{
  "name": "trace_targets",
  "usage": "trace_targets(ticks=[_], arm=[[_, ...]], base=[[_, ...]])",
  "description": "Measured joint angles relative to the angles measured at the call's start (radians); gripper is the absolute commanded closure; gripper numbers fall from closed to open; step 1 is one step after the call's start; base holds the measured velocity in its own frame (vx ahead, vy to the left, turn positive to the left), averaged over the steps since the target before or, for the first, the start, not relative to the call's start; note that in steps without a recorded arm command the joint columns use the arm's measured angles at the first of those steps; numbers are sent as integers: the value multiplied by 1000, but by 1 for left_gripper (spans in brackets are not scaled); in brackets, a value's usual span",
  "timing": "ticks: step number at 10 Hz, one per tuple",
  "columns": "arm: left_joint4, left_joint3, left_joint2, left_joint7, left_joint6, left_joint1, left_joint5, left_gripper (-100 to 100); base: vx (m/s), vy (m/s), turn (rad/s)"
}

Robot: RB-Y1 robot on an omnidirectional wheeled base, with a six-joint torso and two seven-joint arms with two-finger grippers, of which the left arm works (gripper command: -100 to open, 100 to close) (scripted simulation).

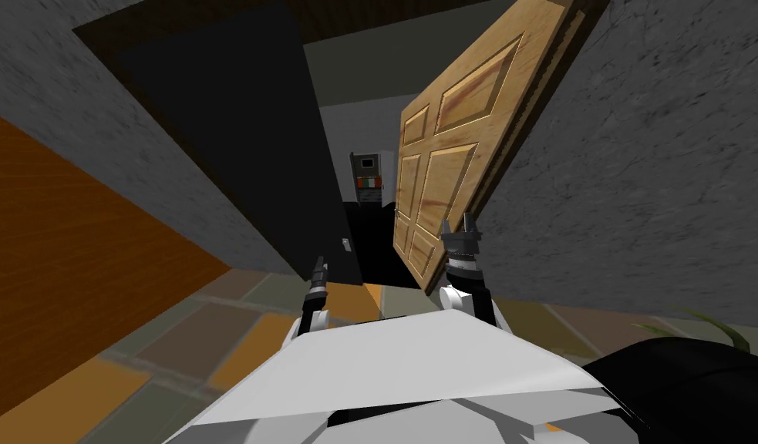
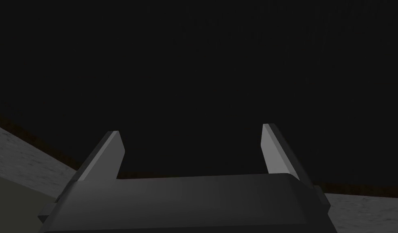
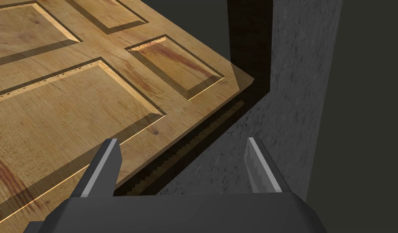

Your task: Push the door open

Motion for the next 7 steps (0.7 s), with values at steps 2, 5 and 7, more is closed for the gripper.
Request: trace_targets(ticks=[2,5,7], arm=[[37,2,-5,4,-5,-10,-5,-100],[92,4,-18,7,-13,-27,-13,-100],[135,7,-24,10,-25,-38,-17,-100]], base=[[38,104,-163],[35,93,-157],[14,107,-141]])
